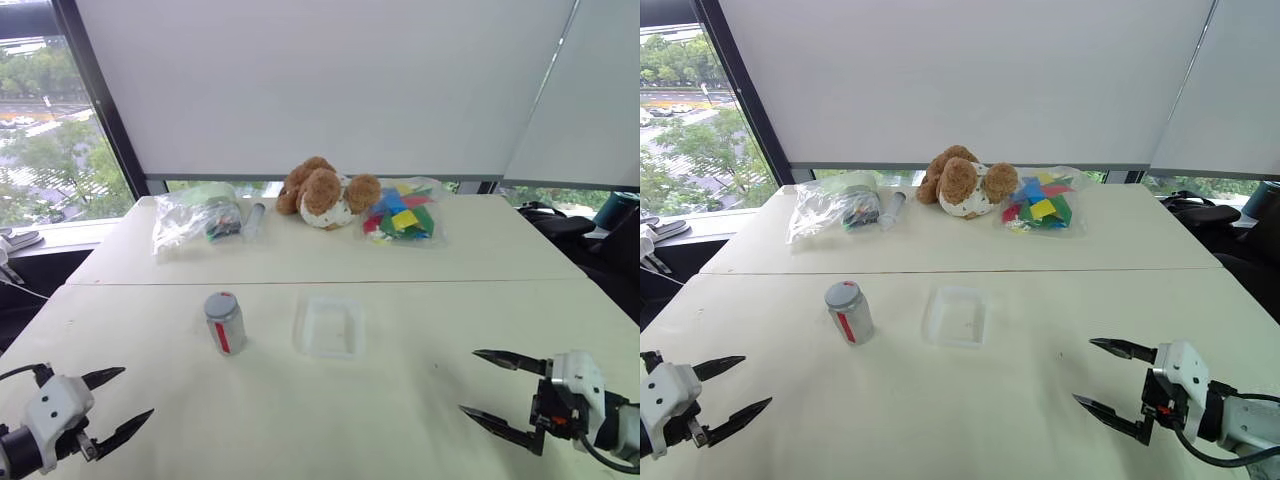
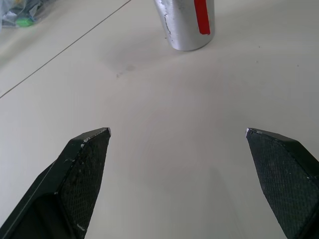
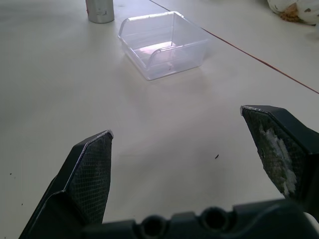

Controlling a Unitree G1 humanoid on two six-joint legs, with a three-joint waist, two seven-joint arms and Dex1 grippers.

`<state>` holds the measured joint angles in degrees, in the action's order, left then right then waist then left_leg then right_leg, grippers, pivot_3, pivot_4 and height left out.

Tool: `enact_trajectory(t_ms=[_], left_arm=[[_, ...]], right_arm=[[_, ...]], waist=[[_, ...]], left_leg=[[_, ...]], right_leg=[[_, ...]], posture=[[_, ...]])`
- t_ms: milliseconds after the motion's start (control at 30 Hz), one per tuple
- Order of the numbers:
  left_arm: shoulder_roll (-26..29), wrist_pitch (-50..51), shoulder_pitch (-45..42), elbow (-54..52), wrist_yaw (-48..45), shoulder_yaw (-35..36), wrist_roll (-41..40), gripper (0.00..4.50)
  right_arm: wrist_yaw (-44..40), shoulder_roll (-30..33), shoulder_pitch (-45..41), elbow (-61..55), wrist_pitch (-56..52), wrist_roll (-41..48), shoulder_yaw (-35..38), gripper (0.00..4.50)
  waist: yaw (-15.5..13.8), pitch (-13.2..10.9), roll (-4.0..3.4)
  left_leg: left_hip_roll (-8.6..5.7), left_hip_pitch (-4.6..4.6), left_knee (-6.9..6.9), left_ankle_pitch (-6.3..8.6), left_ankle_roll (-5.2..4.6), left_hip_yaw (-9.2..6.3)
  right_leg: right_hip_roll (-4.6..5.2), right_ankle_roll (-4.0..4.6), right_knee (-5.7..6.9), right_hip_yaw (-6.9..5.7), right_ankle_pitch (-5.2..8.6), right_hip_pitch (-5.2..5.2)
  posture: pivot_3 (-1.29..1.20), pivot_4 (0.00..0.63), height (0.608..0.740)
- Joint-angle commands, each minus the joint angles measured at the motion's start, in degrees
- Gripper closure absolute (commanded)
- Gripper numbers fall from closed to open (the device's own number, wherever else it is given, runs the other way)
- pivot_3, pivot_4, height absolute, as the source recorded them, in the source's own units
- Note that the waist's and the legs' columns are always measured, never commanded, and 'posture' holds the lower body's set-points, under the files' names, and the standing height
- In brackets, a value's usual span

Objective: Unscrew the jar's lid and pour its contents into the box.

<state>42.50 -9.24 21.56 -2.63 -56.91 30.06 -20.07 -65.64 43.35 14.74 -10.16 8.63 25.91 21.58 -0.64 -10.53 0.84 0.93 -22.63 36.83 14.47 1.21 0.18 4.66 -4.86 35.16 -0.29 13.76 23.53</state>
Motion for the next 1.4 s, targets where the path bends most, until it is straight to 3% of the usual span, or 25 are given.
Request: enact_trajectory(t_ms=[33,267,467,600,967,1167,1400], left_arm=[[-0.84,0.19,-0.65,-2.48,1.11,0.15,-1.58,0.03],[-7.74,10.26,2.79,-11.04,9.30,6.12,-11.89,0.03],[-22.24,8.65,12.89,-18.84,19.86,8.81,-11.02,0.03],[-27.43,7.49,16.59,-21.47,22.72,7.16,-9.35,0.03],[-32.64,19.50,10.58,-38.68,38.86,-12.36,-1.07,0.03],[-35.01,20.78,4.15,-37.25,47.12,-20.78,10.26,0.03],[-35.38,22.91,-6.81,-30.29,51.31,-25.02,15.82,0.03]], right_arm=[[0.17,-0.54,-1.14,0.60,1.57,0.32,0.18,0.00],[1.70,-7.08,-7.57,-6.66,2.72,6.57,-4.99,0.00],[4.47,-10.90,-14.07,-10.21,-0.28,8.86,-10.22,0.00],[2.38,-11.50,-16.36,-8.50,1.13,7.54,-12.96,0.00],[-2.39,-10.01,-18.24,-4.69,1.88,7.91,-14.33,0.00],[-3.37,-9.23,-18.53,-3.99,1.17,8.07,-14.16,0.00],[-4.48,-8.95,-17.95,-3.47,0.95,8.75,-13.51,0.00]], waist=[[0.00,0.00,0.00],[0.61,-0.01,0.03],[1.26,-0.02,0.16],[0.88,-0.03,0.32],[0.09,0.01,0.34],[0.01,0.02,0.34],[-0.10,0.04,0.33]], left_leg=[[0.00,0.00,0.00,0.00,0.00,0.00],[0.05,0.02,0.00,0.00,-0.01,0.01],[0.03,0.06,0.02,0.01,-0.02,0.01],[0.02,0.06,0.13,0.04,0.02,-0.03],[-0.02,-0.09,0.20,0.06,-0.01,-0.07],[-0.01,0.00,0.27,0.04,-0.03,-0.06],[-0.06,0.05,0.31,0.04,-0.03,-0.10]], right_leg=[[0.00,0.00,0.00,0.00,0.00,0.00],[-0.07,-0.01,0.05,0.01,-0.01,0.00],[-0.02,-0.02,0.06,0.04,0.00,-0.09],[-0.04,-0.03,0.04,0.01,0.01,-0.08],[-0.19,-0.02,-0.05,-0.07,0.00,-0.10],[-0.37,-0.02,0.09,-0.07,-0.01,-0.15],[-0.43,-0.03,0.12,-0.09,-0.01,-0.23]], posture=[[0.00,0.150,0.740],[0.00,0.150,0.740],[0.00,0.150,0.740],[0.00,0.150,0.740],[0.00,0.150,0.740],[0.00,0.150,0.740],[0.00,0.150,0.740]])
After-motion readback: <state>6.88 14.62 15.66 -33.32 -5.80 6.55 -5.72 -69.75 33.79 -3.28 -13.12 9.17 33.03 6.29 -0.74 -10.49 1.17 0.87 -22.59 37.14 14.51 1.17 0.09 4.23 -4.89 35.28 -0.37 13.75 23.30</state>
